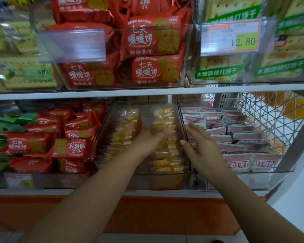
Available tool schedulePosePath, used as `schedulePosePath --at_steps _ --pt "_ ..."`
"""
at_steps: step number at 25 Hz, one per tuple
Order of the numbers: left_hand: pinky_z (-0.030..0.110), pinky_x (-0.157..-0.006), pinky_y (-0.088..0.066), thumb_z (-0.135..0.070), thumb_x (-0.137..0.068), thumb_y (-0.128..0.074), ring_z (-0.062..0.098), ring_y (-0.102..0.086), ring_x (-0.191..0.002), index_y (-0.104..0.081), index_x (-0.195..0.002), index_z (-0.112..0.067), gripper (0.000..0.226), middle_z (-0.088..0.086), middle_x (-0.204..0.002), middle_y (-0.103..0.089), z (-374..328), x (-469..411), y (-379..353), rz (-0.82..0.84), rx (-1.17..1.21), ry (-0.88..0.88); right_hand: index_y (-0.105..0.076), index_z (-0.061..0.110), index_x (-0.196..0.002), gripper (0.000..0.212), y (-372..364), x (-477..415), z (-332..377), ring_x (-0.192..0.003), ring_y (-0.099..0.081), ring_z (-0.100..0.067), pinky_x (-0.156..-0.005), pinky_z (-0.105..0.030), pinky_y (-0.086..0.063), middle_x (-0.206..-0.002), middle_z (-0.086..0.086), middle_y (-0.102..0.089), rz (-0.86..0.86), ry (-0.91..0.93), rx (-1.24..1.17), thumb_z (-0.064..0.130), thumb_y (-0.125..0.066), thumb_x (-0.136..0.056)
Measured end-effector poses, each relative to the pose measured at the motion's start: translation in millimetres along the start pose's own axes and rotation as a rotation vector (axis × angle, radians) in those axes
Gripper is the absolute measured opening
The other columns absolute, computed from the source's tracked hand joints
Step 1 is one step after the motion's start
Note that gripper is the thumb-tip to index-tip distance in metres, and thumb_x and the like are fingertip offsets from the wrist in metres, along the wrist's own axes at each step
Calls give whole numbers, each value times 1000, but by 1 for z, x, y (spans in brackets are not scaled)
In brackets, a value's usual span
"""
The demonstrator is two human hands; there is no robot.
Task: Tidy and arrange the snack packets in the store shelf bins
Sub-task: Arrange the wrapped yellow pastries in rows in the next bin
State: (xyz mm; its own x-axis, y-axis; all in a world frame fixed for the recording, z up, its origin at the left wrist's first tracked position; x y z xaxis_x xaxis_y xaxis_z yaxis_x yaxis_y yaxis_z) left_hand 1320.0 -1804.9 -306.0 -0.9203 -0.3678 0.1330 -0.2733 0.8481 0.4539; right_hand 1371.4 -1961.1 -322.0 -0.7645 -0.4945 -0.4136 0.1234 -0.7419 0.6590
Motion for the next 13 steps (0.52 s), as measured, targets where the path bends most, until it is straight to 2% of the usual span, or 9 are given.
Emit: schedulePosePath --at_steps 3,5,6,8,9,10,13 --pt "25 -105 -35 -32 -94 -53 5 -45 -124 -38 -141 -25 50 -13 -132 -48 7 36 42 -91 -164 -287 -53 17 -130 47 -7 11 36 -125 -47 -22 -106 -45 -37 -135 -3 -53 -24 276 246 39 -42 -90" --pt "30 -105 -38 -28 -95 -52 6 -50 -121 -45 -137 -25 42 -10 -130 -54 32 53 67 -200 -397 -435 -55 19 -127 50 -29 16 55 -126 -48 -24 -108 -49 -34 -133 -3 -55 75 423 439 45 -36 -89" --pt "34 -109 -33 -35 -95 -48 10 -47 -125 -45 -137 -27 42 -7 -133 -53 44 58 72 -225 -564 -461 -55 20 -127 52 -42 17 61 -127 -47 -26 -107 -50 -34 -133 -4 -55 145 451 524 48 -34 -89" --pt "42 -116 -13 -55 -91 -27 14 -33 -137 -36 -142 -32 57 -9 -146 -40 66 63 69 -188 -846 -440 -56 20 -126 58 -61 12 61 -130 -44 -29 -105 -53 -34 -136 -7 -53 275 441 622 53 -28 -88" --pt "44 -117 -5 -59 -89 -21 15 -29 -139 -32 -145 -32 63 -9 -148 -36 76 63 66 -179 -949 -447 -57 20 -125 59 -66 9 60 -130 -44 -30 -104 -54 -34 -137 -8 -52 327 432 639 54 -26 -87" --pt "46 -116 -3 -58 -89 -21 16 -32 -138 -32 -145 -29 64 -8 -148 -38 82 63 63 -185 -1023 -458 -60 19 -121 58 -67 8 60 -127 -47 -30 -101 -54 -37 -134 -7 -55 368 417 661 53 -26 -87" --pt "52 -108 -12 -48 -92 -29 19 -47 -128 -44 -139 -24 55 -5 -138 -52 89 59 61 -275 -1139 -536 -67 20 -109 48 -68 9 55 -113 -60 -26 -89 -47 -49 -113 0 -67 288 492 761 46 -33 -86"
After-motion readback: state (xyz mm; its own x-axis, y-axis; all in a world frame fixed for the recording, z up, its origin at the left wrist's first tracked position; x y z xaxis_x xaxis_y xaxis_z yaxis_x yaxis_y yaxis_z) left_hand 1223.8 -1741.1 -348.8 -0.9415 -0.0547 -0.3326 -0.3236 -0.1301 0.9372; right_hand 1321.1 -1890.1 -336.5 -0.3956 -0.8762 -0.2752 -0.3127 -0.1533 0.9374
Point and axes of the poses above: each hand's wrist, its own x-axis away from the middle knuckle, its own y-axis out of the back of the hand, z = x × y, the point moved 4 cm from there along -x, towards the middle knuckle
